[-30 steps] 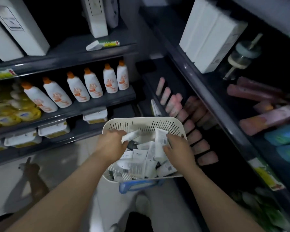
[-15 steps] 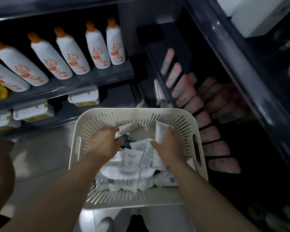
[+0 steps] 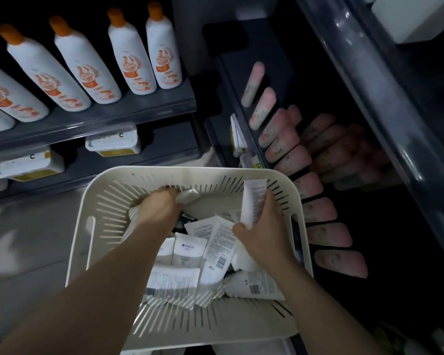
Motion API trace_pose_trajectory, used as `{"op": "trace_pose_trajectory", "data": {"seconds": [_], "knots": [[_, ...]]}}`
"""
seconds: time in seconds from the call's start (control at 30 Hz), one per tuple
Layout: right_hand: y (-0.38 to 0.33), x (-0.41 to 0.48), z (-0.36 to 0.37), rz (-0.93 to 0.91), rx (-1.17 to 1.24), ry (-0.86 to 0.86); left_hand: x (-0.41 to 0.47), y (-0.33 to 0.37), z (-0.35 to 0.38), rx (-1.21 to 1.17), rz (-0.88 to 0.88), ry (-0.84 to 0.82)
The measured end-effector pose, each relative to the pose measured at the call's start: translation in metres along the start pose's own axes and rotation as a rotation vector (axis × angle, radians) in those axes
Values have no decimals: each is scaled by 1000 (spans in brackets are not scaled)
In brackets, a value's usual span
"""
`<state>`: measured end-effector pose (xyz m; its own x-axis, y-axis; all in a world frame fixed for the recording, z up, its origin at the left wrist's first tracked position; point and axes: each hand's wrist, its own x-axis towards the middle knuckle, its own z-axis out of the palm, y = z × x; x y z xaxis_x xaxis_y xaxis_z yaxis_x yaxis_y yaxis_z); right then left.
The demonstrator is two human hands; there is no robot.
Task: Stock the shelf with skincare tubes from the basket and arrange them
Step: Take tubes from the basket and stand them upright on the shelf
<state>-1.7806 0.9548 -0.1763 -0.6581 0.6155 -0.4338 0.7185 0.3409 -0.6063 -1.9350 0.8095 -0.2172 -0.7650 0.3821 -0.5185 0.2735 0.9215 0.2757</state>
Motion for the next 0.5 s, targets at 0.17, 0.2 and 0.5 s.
{"op": "trace_pose_trajectory", "data": {"seconds": [0.17, 0.2, 0.5], "knots": [[0, -1, 4, -46, 60, 1, 2, 0, 15, 273, 64, -10], [-1, -2, 4, -54, 58, 14, 1, 2, 14, 263, 64, -8], [-36, -33, -13, -170, 137, 129, -54, 2, -45, -241, 253, 291]]}}
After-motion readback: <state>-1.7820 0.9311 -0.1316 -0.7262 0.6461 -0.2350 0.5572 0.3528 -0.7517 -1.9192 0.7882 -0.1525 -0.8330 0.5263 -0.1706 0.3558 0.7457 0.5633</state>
